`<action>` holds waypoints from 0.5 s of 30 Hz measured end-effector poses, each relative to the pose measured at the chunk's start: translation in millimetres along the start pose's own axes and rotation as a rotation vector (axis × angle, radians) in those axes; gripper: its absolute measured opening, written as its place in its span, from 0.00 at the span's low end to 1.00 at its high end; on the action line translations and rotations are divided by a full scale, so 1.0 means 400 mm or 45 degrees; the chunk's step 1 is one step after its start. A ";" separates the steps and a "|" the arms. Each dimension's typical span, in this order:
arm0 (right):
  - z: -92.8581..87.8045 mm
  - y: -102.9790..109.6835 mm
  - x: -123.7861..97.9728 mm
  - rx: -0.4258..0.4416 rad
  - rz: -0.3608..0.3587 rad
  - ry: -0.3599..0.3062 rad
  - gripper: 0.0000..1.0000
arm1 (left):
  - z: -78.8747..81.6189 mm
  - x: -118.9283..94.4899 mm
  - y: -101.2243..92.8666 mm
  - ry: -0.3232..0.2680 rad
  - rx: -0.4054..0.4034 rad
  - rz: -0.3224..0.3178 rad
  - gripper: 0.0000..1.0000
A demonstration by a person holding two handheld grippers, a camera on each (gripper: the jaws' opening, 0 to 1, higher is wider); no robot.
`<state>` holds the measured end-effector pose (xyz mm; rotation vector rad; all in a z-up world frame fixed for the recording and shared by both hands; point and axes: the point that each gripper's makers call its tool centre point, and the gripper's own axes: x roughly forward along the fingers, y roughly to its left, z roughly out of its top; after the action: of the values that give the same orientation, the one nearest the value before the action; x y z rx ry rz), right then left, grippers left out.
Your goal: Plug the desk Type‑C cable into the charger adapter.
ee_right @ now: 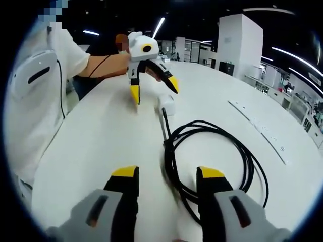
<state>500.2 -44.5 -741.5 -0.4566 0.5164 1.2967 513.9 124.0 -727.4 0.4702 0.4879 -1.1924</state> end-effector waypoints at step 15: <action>0.004 0.010 0.006 0.008 0.000 -0.025 0.51 | 0.000 -0.004 0.005 -0.025 -0.008 0.020 0.69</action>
<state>496.9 -40.9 -741.6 -0.4378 0.5042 1.2983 515.5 125.7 -726.1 0.4554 0.4702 -1.1794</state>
